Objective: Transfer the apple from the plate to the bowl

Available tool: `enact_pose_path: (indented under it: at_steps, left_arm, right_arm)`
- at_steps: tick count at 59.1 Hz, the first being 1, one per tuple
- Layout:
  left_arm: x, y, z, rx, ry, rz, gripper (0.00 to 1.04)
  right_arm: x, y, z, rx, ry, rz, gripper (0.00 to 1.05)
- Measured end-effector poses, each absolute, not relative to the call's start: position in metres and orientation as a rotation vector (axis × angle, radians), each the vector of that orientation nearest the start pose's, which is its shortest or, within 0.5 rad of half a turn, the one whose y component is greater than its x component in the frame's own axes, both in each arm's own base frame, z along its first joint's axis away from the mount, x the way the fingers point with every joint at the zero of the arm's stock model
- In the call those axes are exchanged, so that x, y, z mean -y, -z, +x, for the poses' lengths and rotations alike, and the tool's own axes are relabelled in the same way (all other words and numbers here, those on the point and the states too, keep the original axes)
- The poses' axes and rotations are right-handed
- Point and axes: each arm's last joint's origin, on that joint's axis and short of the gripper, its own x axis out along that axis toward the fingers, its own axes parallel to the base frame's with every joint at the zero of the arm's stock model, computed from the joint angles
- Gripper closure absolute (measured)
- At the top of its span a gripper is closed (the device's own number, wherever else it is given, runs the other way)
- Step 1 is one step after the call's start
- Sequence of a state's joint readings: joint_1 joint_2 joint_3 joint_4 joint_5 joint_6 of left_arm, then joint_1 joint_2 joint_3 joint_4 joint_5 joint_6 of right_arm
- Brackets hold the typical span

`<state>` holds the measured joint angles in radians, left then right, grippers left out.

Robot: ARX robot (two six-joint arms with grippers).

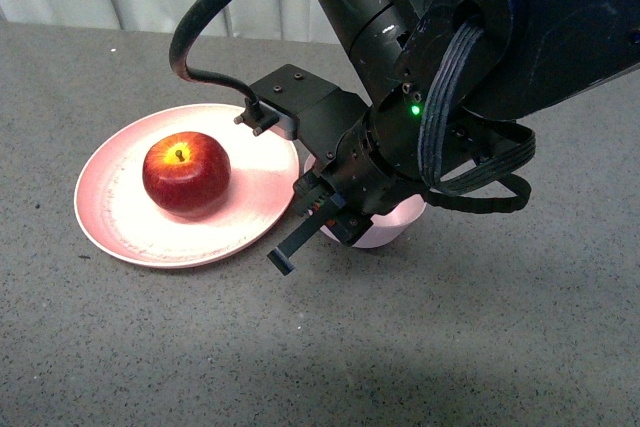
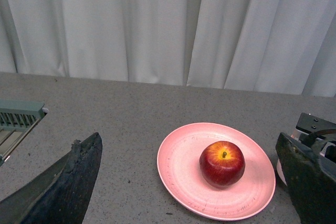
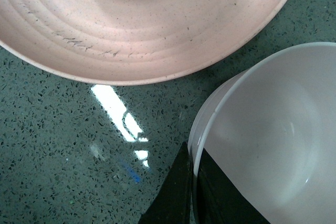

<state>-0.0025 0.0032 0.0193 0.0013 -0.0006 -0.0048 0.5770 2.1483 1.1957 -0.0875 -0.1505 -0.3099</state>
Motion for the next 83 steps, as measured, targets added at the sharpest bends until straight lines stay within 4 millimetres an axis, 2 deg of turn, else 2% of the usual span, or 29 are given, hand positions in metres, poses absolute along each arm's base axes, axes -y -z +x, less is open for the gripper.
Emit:
enact_pose_path:
  at_steps: [4,7,17,27,40,43,46,49,55,59,65,68,79,81,83]
  left_arm:
    - [0.0,-0.17,0.097,0.017,0.002,-0.005,0.07]
    - [0.0,-0.17,0.097,0.017,0.002,-0.005,0.07]
    - [0.0,-0.17,0.097,0.017,0.002,-0.005,0.07]
    - [0.0,-0.17,0.097,0.017,0.002,-0.005,0.07]
    - [0.0,-0.17,0.097,0.017,0.002,-0.005,0.07]
    - [0.0,-0.17,0.097,0.017,0.002,-0.005,0.07]
    - [0.0,-0.17,0.097,0.017,0.002,-0.005,0.07]
    - [0.0,-0.17,0.097,0.017,0.002,-0.005,0.07]
    - [0.0,-0.17,0.097,0.017,0.001,-0.005,0.07]
    - [0.0,-0.17,0.097,0.017,0.004,-0.005,0.07]
    - [0.0,-0.17,0.097,0.016,0.0,-0.005,0.07]
    - [0.0,-0.17,0.097,0.016,0.0,-0.005,0.07]
    - [0.0,-0.17,0.097,0.017,0.002,-0.005,0.07]
    - [0.0,-0.17,0.097,0.017,0.001,-0.005,0.07]
    - [0.0,-0.17,0.097,0.017,0.001,-0.005,0.07]
  right_arm:
    - [-0.224,-0.076,0.337,-0.928,-0.815,-0.498,1.03]
    - [-0.225,-0.076,0.338,-0.918,-0.81,-0.498,0.96]
    - [-0.224,-0.077,0.341,-0.853,-0.798,-0.474,0.71]
    - [-0.214,-0.083,0.337,-0.772,-0.756,-0.421,0.44]
    - [-0.189,-0.119,0.329,-0.557,-0.604,-0.348,0.11]
    - [-0.181,-0.128,0.326,-0.506,-0.552,-0.322,0.07]
    - [-0.169,-0.138,0.322,-0.472,-0.482,-0.297,0.1]
    - [-0.15,-0.15,0.313,-0.422,-0.398,-0.26,0.09]
    - [-0.12,-0.162,0.293,-0.38,-0.283,-0.208,0.1]
    - [-0.108,-0.157,0.284,-0.175,-0.067,-0.116,0.24]
    - [-0.084,-0.156,0.261,-0.049,-0.014,-0.046,0.42]
    - [-0.074,-0.159,0.251,-0.023,-0.005,-0.03,0.51]
    - [-0.038,-0.16,0.207,-0.021,0.001,-0.02,0.99]
    - [-0.035,-0.16,0.203,-0.021,-0.002,-0.021,1.04]
    - [-0.033,-0.16,0.2,-0.02,-0.005,-0.017,1.04]
